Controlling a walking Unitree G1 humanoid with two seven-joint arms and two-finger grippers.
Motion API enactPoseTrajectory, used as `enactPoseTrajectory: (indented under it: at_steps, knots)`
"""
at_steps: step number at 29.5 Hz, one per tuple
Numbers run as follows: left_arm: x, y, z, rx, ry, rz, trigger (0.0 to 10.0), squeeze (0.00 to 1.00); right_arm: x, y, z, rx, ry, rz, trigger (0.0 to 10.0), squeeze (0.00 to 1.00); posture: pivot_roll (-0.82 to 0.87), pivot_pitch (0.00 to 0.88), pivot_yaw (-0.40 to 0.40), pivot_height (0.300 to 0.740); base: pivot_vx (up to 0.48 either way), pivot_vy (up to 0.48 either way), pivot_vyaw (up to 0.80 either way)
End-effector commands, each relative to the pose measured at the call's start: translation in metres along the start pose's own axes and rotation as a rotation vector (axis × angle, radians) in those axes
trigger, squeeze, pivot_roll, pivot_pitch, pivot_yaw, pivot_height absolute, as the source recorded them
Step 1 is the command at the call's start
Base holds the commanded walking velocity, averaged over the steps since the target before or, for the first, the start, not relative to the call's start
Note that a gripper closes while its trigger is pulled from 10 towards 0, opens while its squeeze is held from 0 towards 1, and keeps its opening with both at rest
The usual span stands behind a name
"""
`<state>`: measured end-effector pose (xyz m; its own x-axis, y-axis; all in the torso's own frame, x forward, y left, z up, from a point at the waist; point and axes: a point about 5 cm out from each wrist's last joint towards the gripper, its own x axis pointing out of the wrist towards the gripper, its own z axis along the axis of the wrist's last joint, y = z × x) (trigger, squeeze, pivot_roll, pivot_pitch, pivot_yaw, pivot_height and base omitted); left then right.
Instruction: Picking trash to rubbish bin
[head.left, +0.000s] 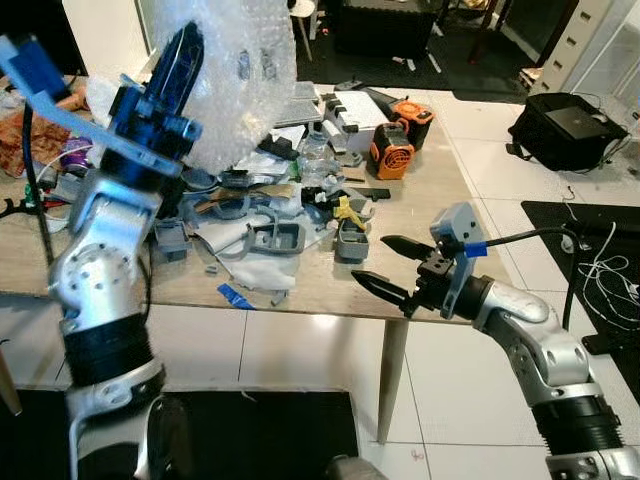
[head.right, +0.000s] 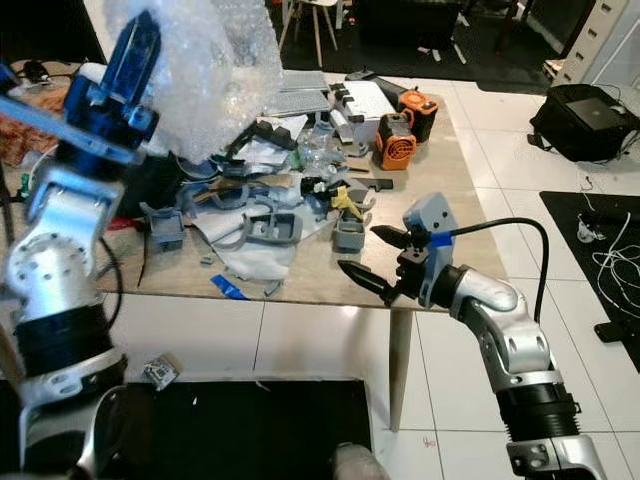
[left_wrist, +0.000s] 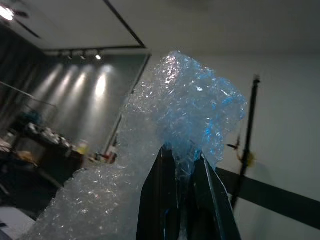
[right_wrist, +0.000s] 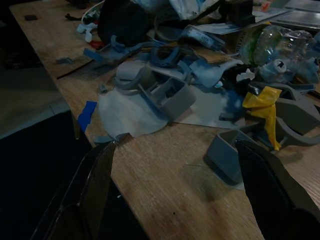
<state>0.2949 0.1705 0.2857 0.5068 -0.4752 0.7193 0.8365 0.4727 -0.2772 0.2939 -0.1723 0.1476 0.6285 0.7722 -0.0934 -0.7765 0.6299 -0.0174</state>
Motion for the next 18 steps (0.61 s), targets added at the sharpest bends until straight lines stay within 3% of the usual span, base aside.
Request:
enactPoseTrajectory:
  at_steps: [1, 7, 10, 18]
  knots:
    - [-0.002, -0.01, 0.001, -0.009, 0.027, -0.079, 10.0, 0.0, -0.002, -0.002, 0.003, 0.009, -0.01, -0.01, 10.0, 0.0, -0.1, 0.0, -0.02, 0.74, 0.0, 0.0, 0.0]
    - [-0.018, -0.015, -0.003, -0.028, 0.085, -0.127, 10.0, 0.0, -0.002, -0.002, 0.002, 0.01, -0.012, -0.011, 10.0, 0.0, -0.1, 0.0, -0.02, 0.74, 0.0, 0.0, 0.0]
    - [-0.031, -0.005, -0.019, -0.049, 0.131, -0.035, 10.0, 0.0, 0.002, 0.001, 0.001, 0.016, -0.016, -0.002, 10.0, 0.0, -0.09, 0.0, -0.023, 0.74, -0.285, 0.0, 0.0]
    - [-0.043, 0.002, -0.036, -0.097, 0.164, 0.005, 10.0, 0.0, 0.003, 0.003, -0.001, 0.024, -0.022, 0.006, 10.0, 0.0, -0.09, 0.0, -0.023, 0.74, -0.32, 0.0, 0.0]
